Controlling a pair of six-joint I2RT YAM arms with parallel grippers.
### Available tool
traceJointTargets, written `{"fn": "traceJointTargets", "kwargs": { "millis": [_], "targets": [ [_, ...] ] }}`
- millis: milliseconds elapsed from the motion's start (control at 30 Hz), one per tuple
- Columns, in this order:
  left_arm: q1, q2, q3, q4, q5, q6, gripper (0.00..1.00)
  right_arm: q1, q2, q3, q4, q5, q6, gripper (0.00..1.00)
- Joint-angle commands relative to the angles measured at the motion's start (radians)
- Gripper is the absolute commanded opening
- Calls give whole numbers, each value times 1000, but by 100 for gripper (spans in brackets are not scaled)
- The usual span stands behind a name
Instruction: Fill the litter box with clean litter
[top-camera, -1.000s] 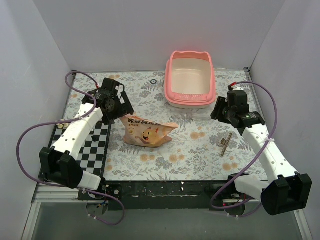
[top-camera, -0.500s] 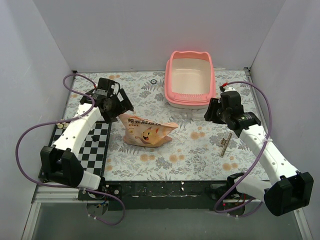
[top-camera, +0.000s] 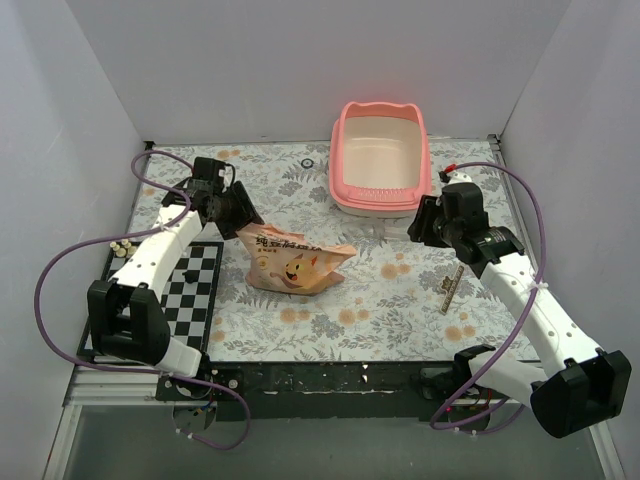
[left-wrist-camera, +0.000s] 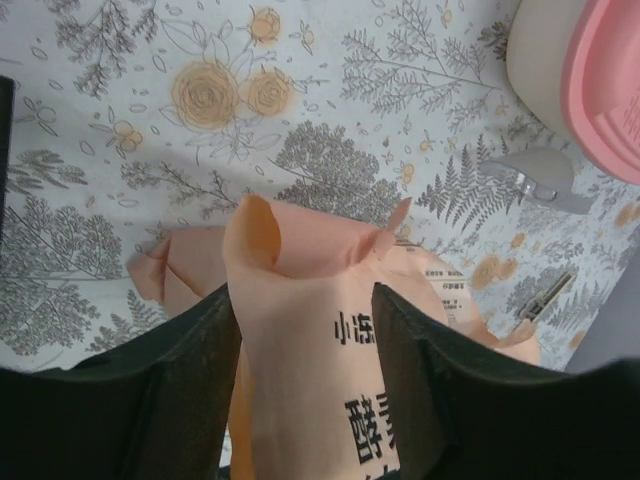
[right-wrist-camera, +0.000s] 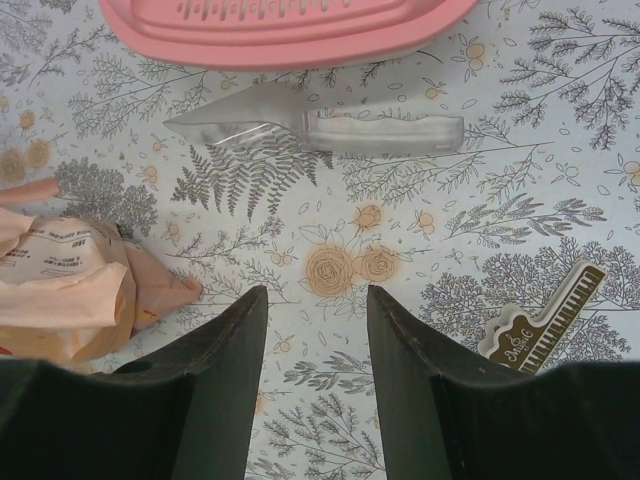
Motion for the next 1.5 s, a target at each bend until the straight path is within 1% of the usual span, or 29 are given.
{"fn": "traceJointTargets", "kwargs": {
  "millis": [0,100,133,233,333,400,533,633,733,900,1000,1133,1233,1433,1467],
  "targets": [
    [41,4,-4,55,16,52,42,15,-24,4,28,-1,5,51],
    [66,3,-9,104,33,80,10,23,-25,1,30,-1,8,51],
    [69,-2,-10,126,36,84,0,26,-25,3,30,-5,8,51],
    [72,-25,-27,202,71,91,0,40,-22,10,62,-49,-27,51],
    [72,-96,-95,369,169,91,0,64,1,42,112,-110,-119,50],
    [72,-149,-136,469,223,98,0,70,35,79,151,-204,-187,51],
    [72,-244,-214,618,295,124,0,84,111,177,206,-394,-325,56],
    [72,-339,-297,777,344,109,0,107,185,249,198,-494,-412,59],
    [72,-399,-362,917,427,77,0,130,240,297,200,-595,-547,62],
    [72,-460,-467,1124,573,-4,0,152,262,291,270,-722,-736,69],
    [72,-483,-503,1200,644,-35,0,156,265,264,326,-802,-810,73],
    [72,-520,-520,1217,667,-28,0,158,279,256,326,-837,-818,75],
    [72,-540,-538,1238,681,-34,0,156,291,198,387,-882,-772,76],
    [72,-552,-561,1247,691,-31,0,156,332,129,513,-900,-680,76],
    [72,-557,-563,1246,691,-28,0,156,334,115,560,-905,-669,76]
  ]
}}
